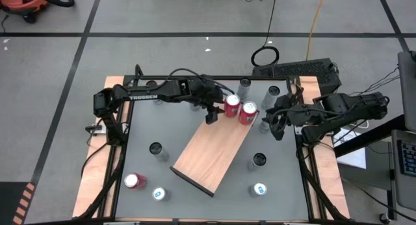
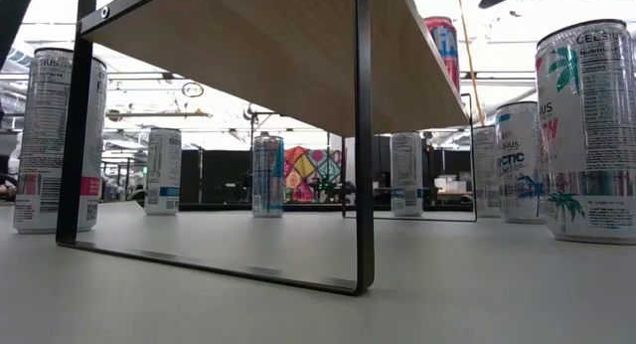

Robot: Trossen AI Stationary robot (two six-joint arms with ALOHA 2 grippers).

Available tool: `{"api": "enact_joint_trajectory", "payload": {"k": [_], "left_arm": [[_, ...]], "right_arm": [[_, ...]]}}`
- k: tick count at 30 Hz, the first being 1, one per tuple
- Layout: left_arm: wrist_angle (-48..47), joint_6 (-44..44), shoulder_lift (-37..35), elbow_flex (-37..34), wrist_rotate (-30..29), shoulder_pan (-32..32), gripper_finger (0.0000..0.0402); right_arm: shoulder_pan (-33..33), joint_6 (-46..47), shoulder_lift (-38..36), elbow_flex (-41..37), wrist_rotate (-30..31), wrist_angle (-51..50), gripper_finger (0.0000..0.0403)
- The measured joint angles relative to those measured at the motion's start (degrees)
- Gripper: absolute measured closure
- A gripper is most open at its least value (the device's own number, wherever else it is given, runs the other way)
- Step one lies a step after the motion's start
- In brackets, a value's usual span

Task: Place canned beverage on shelf
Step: Put the red soda can on the shelf aligned with the other red soda can

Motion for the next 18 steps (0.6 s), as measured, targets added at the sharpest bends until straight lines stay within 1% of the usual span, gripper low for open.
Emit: {"api": "enact_joint_trajectory", "payload": {"k": [8, 13, 18], "left_arm": [[3.1, 0.5, 0.0, 0.0, 0.2, 0.0, 0.0204], [3.2, 0.5, 0.0, 0.0, 0.4, 0.0, 0.0204], [3.2, 0.5, 0.0, 0.0, 1.6, 0.0, 0.0204]], "right_arm": [[0.0, 0.0, 1.2, 0.0, 0.0, 0.0, 0.0248], [0.0, -0.1, 2.1, 0.0, 0.1, -0.2, 0.0248], [0.0, 0.4, 4.1, 0.0, 1.4, -3.4, 0.0248]]}}
